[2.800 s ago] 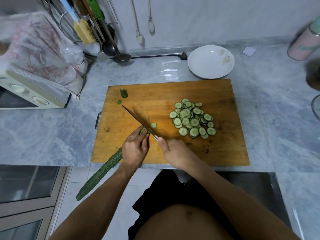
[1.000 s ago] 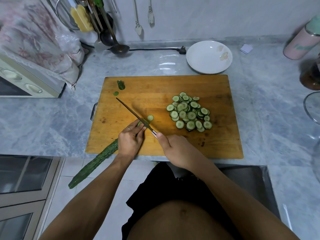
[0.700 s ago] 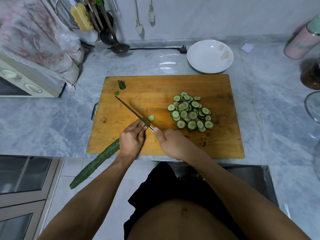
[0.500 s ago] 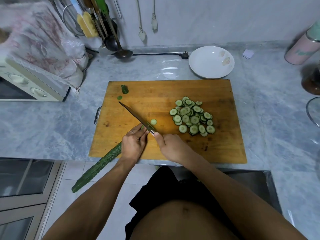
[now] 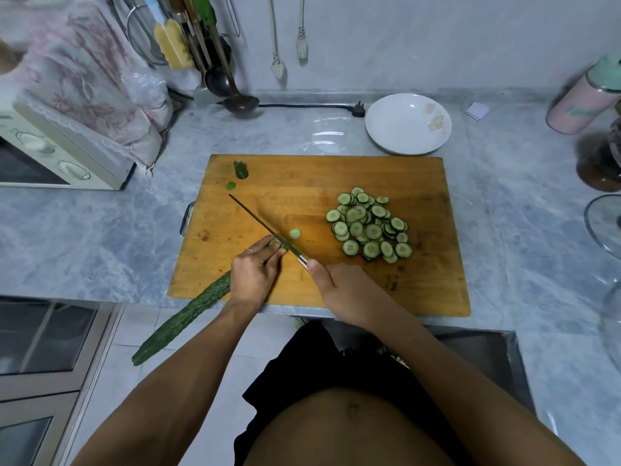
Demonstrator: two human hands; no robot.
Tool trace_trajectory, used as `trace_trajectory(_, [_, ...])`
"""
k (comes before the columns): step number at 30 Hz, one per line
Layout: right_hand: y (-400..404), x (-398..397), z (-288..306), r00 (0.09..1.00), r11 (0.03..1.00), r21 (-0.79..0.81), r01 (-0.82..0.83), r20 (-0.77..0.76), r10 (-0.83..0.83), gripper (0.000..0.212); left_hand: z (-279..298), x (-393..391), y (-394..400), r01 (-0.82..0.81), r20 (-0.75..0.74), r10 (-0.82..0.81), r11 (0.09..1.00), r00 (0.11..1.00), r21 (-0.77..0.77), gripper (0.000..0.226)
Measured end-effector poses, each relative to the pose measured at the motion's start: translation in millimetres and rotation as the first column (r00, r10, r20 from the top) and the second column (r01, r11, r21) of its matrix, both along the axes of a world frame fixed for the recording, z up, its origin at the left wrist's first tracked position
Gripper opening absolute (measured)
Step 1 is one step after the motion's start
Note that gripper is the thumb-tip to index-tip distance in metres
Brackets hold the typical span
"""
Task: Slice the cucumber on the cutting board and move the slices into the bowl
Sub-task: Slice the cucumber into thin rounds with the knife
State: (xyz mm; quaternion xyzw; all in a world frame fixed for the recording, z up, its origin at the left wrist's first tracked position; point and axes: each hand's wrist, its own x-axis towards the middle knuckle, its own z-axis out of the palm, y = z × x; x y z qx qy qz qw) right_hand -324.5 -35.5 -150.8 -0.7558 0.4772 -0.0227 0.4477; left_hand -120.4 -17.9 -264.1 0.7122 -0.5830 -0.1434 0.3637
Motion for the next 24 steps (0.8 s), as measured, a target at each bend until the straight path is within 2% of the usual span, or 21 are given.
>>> trace_trajectory(17, [-16.2, 15.8, -2.3, 1.0, 0.997, 0.073, -0.004, 0.014, 0.003, 0.065, -0.6, -3.9, -0.7, -0.015, 0.023, 0.015, 1.0, 1.0, -0.007, 0.019])
trace_trajectory(24, [-13.9, 36.5, -32.3, 0.999, 0.999, 0.008, 0.043, -0.004, -0.043, 0.064, 2.1, -5.2, -1.0, -0.02, 0.071, 0.021, 1.0, 0.997, -0.012, 0.026])
